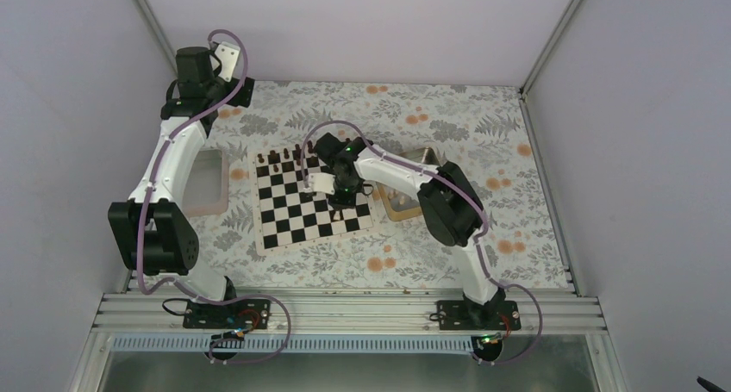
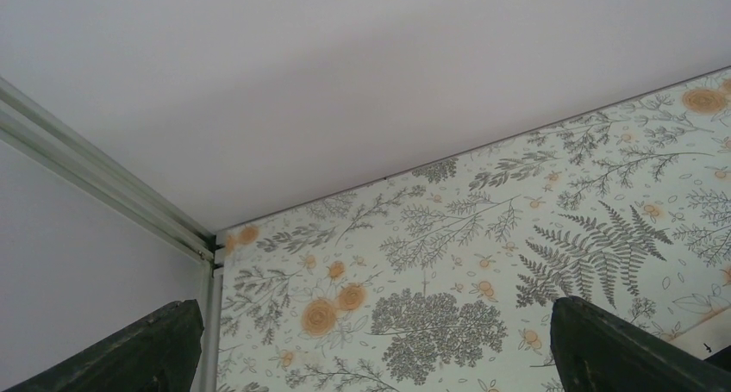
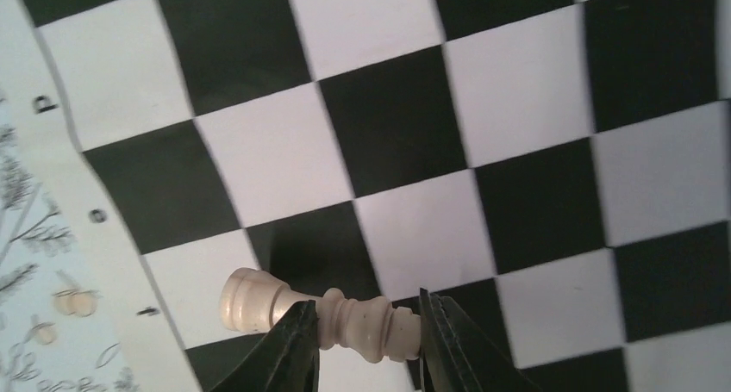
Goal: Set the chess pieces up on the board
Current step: Adjust the chess piece on the chessboard.
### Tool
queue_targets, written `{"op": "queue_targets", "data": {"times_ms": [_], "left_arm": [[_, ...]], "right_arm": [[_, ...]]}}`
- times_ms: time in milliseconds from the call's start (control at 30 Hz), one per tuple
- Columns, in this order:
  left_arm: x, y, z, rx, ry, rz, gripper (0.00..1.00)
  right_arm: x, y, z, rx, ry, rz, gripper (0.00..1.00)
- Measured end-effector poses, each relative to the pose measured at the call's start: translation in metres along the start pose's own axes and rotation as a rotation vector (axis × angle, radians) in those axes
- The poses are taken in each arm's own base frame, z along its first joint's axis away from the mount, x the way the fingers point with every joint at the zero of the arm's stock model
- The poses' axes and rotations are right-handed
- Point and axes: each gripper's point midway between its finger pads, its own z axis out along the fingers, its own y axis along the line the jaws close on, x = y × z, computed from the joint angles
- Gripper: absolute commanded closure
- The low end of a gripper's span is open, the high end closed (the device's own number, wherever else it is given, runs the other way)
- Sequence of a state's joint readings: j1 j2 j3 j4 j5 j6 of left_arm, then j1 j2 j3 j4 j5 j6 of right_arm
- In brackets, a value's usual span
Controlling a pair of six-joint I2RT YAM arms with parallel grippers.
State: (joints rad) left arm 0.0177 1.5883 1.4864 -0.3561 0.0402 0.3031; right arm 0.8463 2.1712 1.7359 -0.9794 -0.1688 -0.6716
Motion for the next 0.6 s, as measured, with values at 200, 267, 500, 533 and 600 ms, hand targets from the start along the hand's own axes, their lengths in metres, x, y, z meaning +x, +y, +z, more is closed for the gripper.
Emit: {"op": "queue_targets", "data": {"times_ms": [200,267,500,533,600], "left_arm": [[-0.002,0.000,-0.003,0.000,-0.007,0.000,0.00],[-0.003,0.001,-0.004,-0.001,-0.010,0.000,0.00],[-0.009,0.002,-0.010,-0.006,-0.027,0.001,0.00],[-0.009,0.002,-0.010,-0.006,-0.028,0.001,0.00],[-0.009,0.002,-0.010,-0.006,-0.028,0.001,0.00]], "right_arm": [[-0.006,-0.018,-0.007,0.171,-0.007,-0.016,0.87],[-0.004,-0.022,-0.005,0.226,0.008,-0.025,0.86],[-0.009,-0.020,-0.005,0.390,0.042,-0.069,0.86],[-0.011,-0.020,-0.005,0.414,0.046,-0.074,0.86],[-0.013,-0.021,-0.006,0.460,0.052,-0.084,0.86]]}}
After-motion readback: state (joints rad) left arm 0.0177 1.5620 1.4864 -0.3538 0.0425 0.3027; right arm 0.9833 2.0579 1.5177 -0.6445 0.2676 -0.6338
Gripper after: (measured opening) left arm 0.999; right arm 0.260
